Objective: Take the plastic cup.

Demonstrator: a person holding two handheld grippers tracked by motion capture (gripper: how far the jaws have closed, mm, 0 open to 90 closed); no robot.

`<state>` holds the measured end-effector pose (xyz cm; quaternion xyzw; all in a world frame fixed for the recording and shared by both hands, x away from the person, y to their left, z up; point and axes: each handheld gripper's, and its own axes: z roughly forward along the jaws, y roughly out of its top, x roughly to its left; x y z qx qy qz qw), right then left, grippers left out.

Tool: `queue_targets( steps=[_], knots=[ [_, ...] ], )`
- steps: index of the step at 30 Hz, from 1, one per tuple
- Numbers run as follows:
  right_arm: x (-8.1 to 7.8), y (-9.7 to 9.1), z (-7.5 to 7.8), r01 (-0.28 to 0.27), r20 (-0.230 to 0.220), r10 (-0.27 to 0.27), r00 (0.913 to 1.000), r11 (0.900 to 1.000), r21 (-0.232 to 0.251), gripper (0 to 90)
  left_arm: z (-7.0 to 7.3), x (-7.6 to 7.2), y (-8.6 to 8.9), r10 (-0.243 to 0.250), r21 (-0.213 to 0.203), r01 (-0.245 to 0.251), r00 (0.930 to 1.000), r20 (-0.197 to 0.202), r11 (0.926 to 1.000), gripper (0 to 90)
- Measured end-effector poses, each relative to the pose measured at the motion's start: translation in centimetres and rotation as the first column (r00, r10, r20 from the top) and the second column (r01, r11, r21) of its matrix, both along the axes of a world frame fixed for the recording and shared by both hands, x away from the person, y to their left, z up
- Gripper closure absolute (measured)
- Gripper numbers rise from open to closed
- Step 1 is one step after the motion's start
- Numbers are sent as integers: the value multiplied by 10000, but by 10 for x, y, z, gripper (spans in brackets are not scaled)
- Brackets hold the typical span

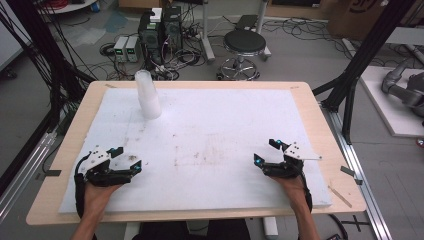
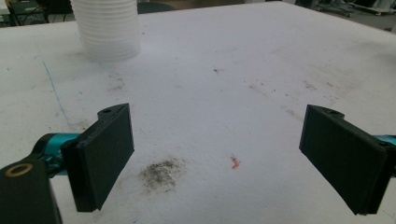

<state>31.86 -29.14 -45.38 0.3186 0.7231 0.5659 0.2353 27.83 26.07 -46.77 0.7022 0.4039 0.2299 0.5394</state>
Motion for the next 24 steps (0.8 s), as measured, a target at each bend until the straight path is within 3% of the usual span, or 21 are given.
queue_targets(
  steps=[24],
  knots=[
    [0, 0, 0, 20, -70, -20, 10000, 10000, 31, 143, 1, 2, 7, -236, -535, 228, 9996, -152, 9983, 99]
  ],
)
